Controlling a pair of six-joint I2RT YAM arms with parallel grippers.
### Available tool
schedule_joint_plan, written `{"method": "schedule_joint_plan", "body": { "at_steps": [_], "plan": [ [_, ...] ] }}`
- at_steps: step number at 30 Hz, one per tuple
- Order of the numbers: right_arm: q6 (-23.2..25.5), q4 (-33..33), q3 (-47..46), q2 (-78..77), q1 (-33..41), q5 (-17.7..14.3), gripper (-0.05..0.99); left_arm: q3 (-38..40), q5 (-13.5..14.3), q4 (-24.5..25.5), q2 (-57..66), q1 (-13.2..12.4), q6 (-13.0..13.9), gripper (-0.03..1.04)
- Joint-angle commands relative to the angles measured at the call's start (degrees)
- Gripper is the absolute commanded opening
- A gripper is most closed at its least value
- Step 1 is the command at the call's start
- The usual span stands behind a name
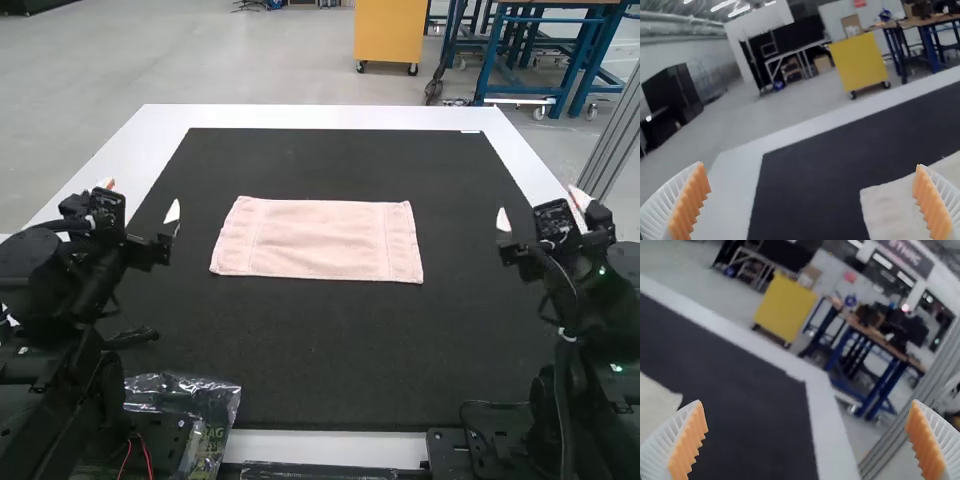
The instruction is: Fold the towel.
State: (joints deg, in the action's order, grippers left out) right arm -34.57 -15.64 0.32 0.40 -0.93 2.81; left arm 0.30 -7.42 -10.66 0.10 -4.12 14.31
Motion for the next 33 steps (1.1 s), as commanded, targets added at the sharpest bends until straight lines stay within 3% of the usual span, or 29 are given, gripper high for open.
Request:
{"method": "schedule_joint_plan", "body": {
  "at_steps": [1,5,8,11,15,19,23,25,27,33],
  "plan": [
    [-2.44,-4.66,0.03,-0.40,-0.65,-4.13,0.91,-0.21,-1.28,-4.02,-0.10,-0.27,-1.56,0.95],
    [1.43,-4.05,5.22,1.62,-0.74,-4.65,0.91,3.22,-1.10,-3.85,0.08,-0.45,-2.18,0.95],
    [7.32,-1.24,11.64,7.59,-0.74,-4.65,0.91,8.49,-1.10,-2.97,2.36,-0.19,-3.32,0.96],
    [14.62,-0.88,19.02,17.70,-0.74,-4.57,0.91,14.56,-0.67,-2.62,9.75,-0.01,-9.30,0.95],
    [23.67,0.61,28.16,33.26,-0.74,-2.98,0.91,21.24,0.04,-4.46,24.42,-0.54,-20.28,0.95],
    [30.61,5.71,35.72,48.11,-0.74,1.23,0.91,25.98,0.74,-7.63,40.59,-2.38,-25.99,0.94],
    [32.46,8.61,39.67,60.94,-0.48,5.19,0.90,31.26,0.39,-7.80,56.06,-4.84,-26.26,0.94],
    [34.04,9.31,40.38,66.83,-0.65,11.34,0.90,33.89,-0.58,-6.40,62.92,-5.02,-26.17,0.94],
    [34.83,9.66,40.11,71.67,-0.48,16.26,0.91,36.00,-3.92,-4.99,68.46,-4.84,-25.56,0.94],
    [34.74,6.94,37.12,75.27,-0.39,15.82,0.91,38.46,-8.58,-4.99,79.00,-4.14,-24.68,0.95]
  ]
}}
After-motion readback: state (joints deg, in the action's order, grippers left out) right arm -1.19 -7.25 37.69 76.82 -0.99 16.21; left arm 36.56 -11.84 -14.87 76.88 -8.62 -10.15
